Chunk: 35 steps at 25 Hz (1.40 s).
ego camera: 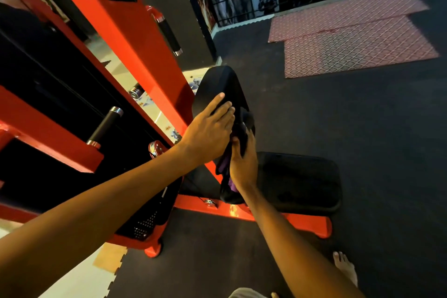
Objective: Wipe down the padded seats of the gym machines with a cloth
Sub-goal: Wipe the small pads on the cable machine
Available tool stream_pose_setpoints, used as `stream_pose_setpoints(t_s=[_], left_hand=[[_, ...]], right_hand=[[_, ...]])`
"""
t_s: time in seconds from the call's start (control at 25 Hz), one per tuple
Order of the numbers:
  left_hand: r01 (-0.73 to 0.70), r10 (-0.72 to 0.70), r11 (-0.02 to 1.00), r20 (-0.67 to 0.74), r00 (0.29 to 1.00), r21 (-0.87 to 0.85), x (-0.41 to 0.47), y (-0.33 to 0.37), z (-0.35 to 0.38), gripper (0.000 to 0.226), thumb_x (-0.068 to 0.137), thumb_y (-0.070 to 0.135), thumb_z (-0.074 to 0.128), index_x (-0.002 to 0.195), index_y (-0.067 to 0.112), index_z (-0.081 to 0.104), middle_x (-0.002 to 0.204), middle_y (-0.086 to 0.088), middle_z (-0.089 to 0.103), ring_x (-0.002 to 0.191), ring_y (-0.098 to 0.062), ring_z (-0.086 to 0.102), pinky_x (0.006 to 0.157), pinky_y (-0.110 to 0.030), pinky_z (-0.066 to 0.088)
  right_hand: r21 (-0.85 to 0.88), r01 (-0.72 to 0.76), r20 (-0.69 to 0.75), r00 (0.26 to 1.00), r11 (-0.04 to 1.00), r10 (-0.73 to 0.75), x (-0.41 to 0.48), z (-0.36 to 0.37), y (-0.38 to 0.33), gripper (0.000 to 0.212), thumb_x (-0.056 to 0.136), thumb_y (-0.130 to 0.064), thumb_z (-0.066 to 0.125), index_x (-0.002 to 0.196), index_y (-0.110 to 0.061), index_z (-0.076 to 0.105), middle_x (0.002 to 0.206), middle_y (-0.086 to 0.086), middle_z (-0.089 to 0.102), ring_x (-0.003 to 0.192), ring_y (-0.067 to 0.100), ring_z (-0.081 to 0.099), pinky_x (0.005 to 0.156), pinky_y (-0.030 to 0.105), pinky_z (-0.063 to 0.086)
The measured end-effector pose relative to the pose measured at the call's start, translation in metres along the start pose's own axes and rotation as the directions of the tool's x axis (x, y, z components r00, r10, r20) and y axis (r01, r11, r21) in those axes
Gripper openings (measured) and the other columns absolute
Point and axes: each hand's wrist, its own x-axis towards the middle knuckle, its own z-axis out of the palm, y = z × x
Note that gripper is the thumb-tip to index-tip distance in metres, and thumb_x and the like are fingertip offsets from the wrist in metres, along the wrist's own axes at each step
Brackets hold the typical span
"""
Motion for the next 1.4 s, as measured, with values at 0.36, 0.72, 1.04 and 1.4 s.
stream_pose_setpoints(t_s=[0.36, 0.72, 1.04, 1.4], left_hand=[[-0.044, 0.044, 0.999, -0.041, 0.998, 0.008, -0.008, -0.002, 0.000, 0.056, 0.107, 0.034, 0.024, 0.149, 0.003, 0.044, 0.158, -0.015, 0.040, 0.153, -0.034, 0.021, 0.122, -0.058, -0.013], [-0.072, 0.067, 0.997, -0.112, 0.991, -0.041, -0.006, -0.004, 0.006, 0.067, 0.101, 0.029, 0.009, 0.141, 0.003, 0.055, 0.150, -0.014, 0.052, 0.148, -0.033, 0.034, 0.126, -0.054, -0.003], [-0.090, 0.079, 0.993, -0.132, 0.988, -0.082, -0.006, -0.006, 0.004, 0.074, 0.097, 0.030, 0.001, 0.144, 0.005, 0.052, 0.152, -0.013, 0.049, 0.149, -0.030, 0.034, 0.125, -0.050, -0.004], [-0.081, 0.078, 0.996, -0.072, 0.994, -0.047, -0.008, -0.007, -0.002, 0.066, 0.101, 0.030, 0.010, 0.142, 0.006, 0.055, 0.151, -0.012, 0.051, 0.147, -0.029, 0.037, 0.126, -0.049, 0.002]], right_hand=[[-0.048, -0.268, 0.010, 0.963, 0.962, 0.269, 0.023, -0.008, 0.007, 0.065, 0.103, -0.058, 0.038, 0.154, -0.018, 0.040, 0.161, 0.012, 0.033, 0.148, 0.027, 0.034, 0.122, 0.047, 0.029], [-0.020, -0.285, -0.034, 0.958, 0.958, 0.285, -0.018, -0.015, 0.041, 0.055, 0.101, -0.044, 0.042, 0.149, -0.017, 0.043, 0.142, 0.008, 0.055, 0.127, 0.025, 0.057, 0.103, 0.023, 0.048], [-0.167, 0.053, 0.135, 0.990, 0.984, -0.031, -0.045, -0.006, -0.008, 0.091, 0.093, -0.022, 0.072, 0.163, -0.016, 0.016, 0.171, 0.003, -0.004, 0.155, 0.013, 0.006, 0.118, 0.013, 0.018], [-0.271, -0.055, 0.008, 0.998, 0.961, 0.059, -0.066, -0.007, 0.052, 0.109, 0.078, -0.046, 0.082, 0.160, -0.010, 0.018, 0.166, 0.017, 0.015, 0.149, 0.033, 0.032, 0.114, 0.053, 0.042]])
